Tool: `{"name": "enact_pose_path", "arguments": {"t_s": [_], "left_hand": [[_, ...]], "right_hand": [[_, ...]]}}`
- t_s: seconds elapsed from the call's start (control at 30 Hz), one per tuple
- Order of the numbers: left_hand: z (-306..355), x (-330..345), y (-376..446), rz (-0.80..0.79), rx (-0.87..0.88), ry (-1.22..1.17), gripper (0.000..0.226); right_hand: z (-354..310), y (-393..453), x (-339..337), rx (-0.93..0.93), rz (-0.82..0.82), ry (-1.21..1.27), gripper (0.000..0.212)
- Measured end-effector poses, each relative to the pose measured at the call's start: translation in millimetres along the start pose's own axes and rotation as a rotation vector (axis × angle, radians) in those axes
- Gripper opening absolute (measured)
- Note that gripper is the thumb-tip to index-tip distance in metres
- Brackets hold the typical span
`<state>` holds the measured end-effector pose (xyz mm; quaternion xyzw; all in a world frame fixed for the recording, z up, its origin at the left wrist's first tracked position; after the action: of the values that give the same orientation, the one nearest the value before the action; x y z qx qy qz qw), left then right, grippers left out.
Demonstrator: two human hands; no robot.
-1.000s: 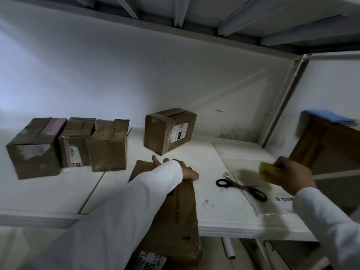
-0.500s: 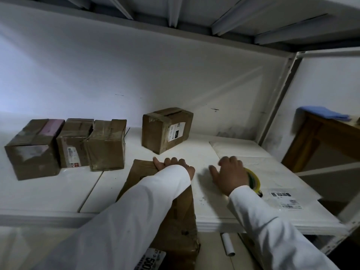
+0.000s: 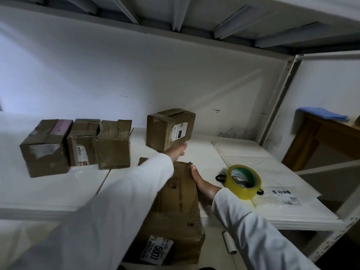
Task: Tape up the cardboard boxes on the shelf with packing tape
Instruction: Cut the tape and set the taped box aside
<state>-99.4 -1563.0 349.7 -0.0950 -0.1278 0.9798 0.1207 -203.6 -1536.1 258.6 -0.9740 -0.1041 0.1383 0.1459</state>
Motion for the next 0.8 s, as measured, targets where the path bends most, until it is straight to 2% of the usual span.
{"name": "enact_pose_path", "arguments": {"t_s": [0.03,0.1,0.17,0.2,0.23,0.3,0.37,0.47,0.5,0.57,0.63,0.7,0.73,0.8], "left_hand": [[2,-14,-6,0.029,0.022,0.032,0.05],[7,-57,-12,0.196,0.061,0.405,0.058],[1,-96,-19,0.269,-0.023,0.751,0.075],[-11,-110,-23,0.234,-0.136,0.782,0.081],[-27,-119,-31,0.173,-0.265,0.721,0.084],[-60,-120,-50,0.02,-0.456,0.535,0.075],[-80,-114,-53,-0.007,-0.504,0.412,0.06],[-72,-112,-41,0.125,-0.38,0.175,0.06],[-62,-111,-38,0.153,-0.321,0.074,0.061],[-35,-107,-42,0.187,-0.222,-0.075,0.059],[-12,-105,-40,0.215,-0.169,-0.13,0.058],[5,-96,-41,0.253,-0.135,-0.078,0.064],[9,-92,-40,0.284,-0.133,-0.043,0.066],[22,-74,-32,0.256,-0.077,0.007,0.062]], "right_hand": [[4,2,-9,0.027,0.03,-0.066,0.106],[-16,-19,-18,0.088,0.08,-0.307,0.117],[-32,-33,-28,0.14,0.079,-0.507,0.096],[-38,-35,-36,0.145,0.12,-0.569,0.084],[-41,-41,-41,0.163,0.112,-0.552,0.077],[-40,-54,-31,0.22,0.018,-0.349,0.074],[-41,-62,-10,0.242,-0.102,-0.258,0.074],[-63,-73,12,0.117,-0.142,-0.189,0.086],[-76,-73,11,0.027,-0.126,-0.078,0.091],[-99,-77,2,-0.125,-0.129,0.182,0.084],[-118,-87,-10,-0.209,-0.164,0.299,0.086],[-132,-94,-23,-0.224,-0.102,0.16,0.094],[-139,-95,-30,-0.21,-0.05,0.082,0.089],[-152,-90,-53,-0.156,0.16,-0.05,0.073]]}}
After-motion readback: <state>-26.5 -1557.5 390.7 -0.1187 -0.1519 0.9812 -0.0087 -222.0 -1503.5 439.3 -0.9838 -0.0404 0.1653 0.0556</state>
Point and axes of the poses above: each hand's wrist, its own y-axis towards the middle knuckle, its own x-axis out of the palm, z = x × y, the point moved 8 cm from there along y, towards the middle knuckle, and after that the axes turned 3 degrees about -x, right-handed, at the moved point
